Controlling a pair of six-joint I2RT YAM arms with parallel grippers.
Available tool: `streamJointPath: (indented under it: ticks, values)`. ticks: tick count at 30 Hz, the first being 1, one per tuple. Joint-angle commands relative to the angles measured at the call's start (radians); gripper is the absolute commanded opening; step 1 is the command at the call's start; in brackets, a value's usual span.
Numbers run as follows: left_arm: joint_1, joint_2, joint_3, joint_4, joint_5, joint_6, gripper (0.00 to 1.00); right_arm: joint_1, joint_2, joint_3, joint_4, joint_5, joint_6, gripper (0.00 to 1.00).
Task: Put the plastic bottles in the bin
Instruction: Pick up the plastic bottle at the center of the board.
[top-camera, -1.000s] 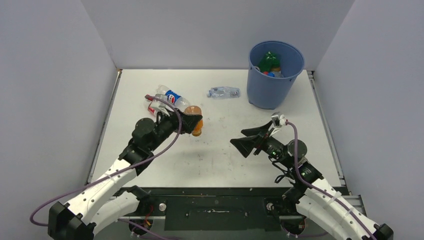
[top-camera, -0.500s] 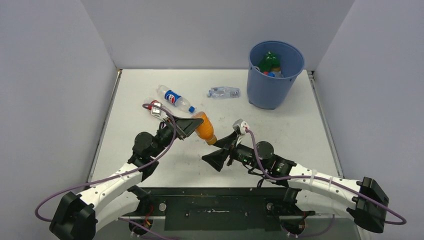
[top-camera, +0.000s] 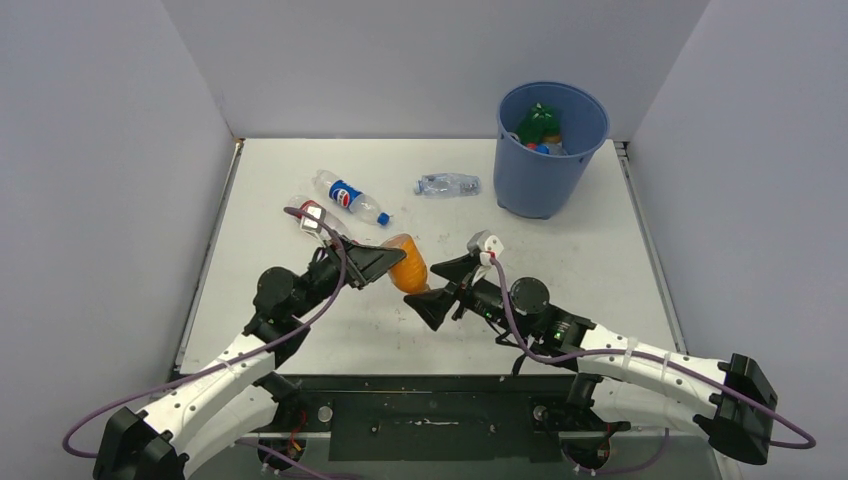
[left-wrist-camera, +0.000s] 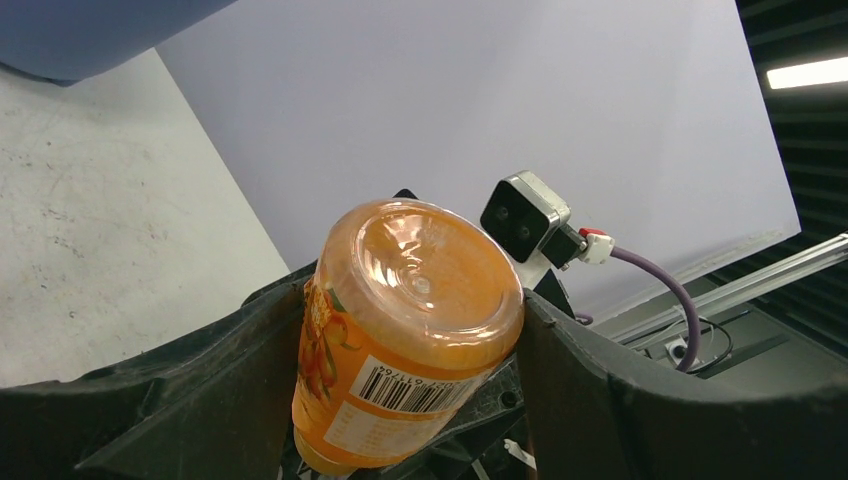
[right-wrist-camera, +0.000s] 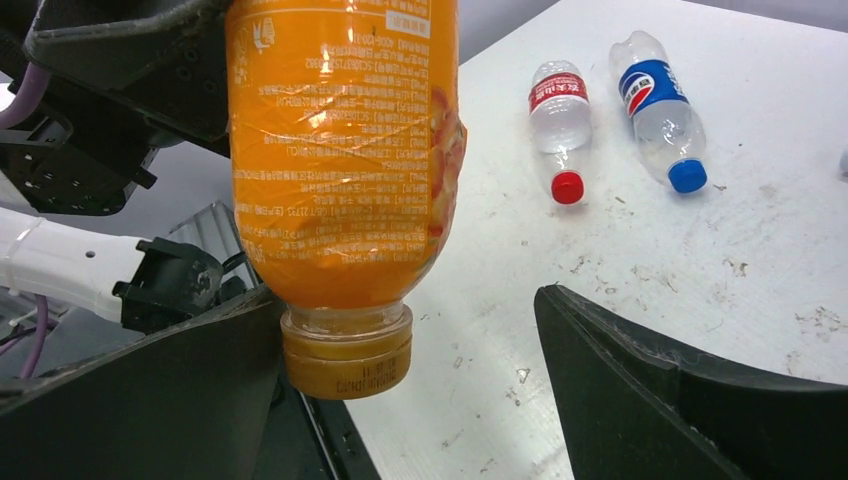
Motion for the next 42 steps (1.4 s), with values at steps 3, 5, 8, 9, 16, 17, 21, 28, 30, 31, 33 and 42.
streamJointPath:
  ticks: [3,5,8,9,16,17,21,28,30,31,33,42]
  values:
    - [0.001,0.006,0.046,0.042,0.063,-0.018,0.08,0.008,0.032,0.052,0.038,-0.062,-0.016,0.77]
    - [-0.001,0.007,0.044,0.047,0.067,-0.024,0.08,0.008,0.044,0.041,0.073,-0.073,0.008,0.62]
    - [-0.003,0.000,0.040,0.047,0.067,-0.021,0.08,0.010,0.066,0.032,0.118,-0.103,0.040,0.43]
    - [-0.003,-0.003,0.039,0.042,0.064,-0.017,0.09,0.010,0.076,0.035,0.128,-0.123,0.046,0.36]
    - [0.016,-0.172,0.057,-0.170,-0.034,0.243,0.97,0.001,0.009,0.132,-0.130,-0.113,0.033,0.05]
    - [0.018,-0.226,0.083,-0.273,-0.082,0.356,0.96,-0.004,-0.016,0.177,-0.244,-0.093,0.019,0.05]
    - [0.016,-0.376,0.214,-0.597,-0.194,0.909,0.96,-0.069,-0.050,0.376,-0.713,-0.103,-0.026,0.05]
    - [-0.089,-0.357,0.329,-0.935,-0.162,1.657,0.96,-0.162,0.039,0.582,-1.070,-0.326,0.005,0.05]
    - [-0.188,-0.350,0.331,-0.968,-0.214,1.825,0.96,-0.163,0.088,0.615,-1.114,-0.391,0.014,0.05]
    - [-0.239,-0.342,0.336,-0.982,-0.240,1.892,0.96,-0.162,0.109,0.633,-1.142,-0.418,0.018,0.05]
    - [-0.321,-0.324,0.347,-0.997,-0.285,2.008,0.96,-0.163,0.142,0.664,-1.162,-0.474,0.022,0.05]
    - [-0.685,-0.179,0.345,-0.998,-0.680,2.422,0.96,-0.163,0.255,0.772,-1.289,-0.477,-0.017,0.05]
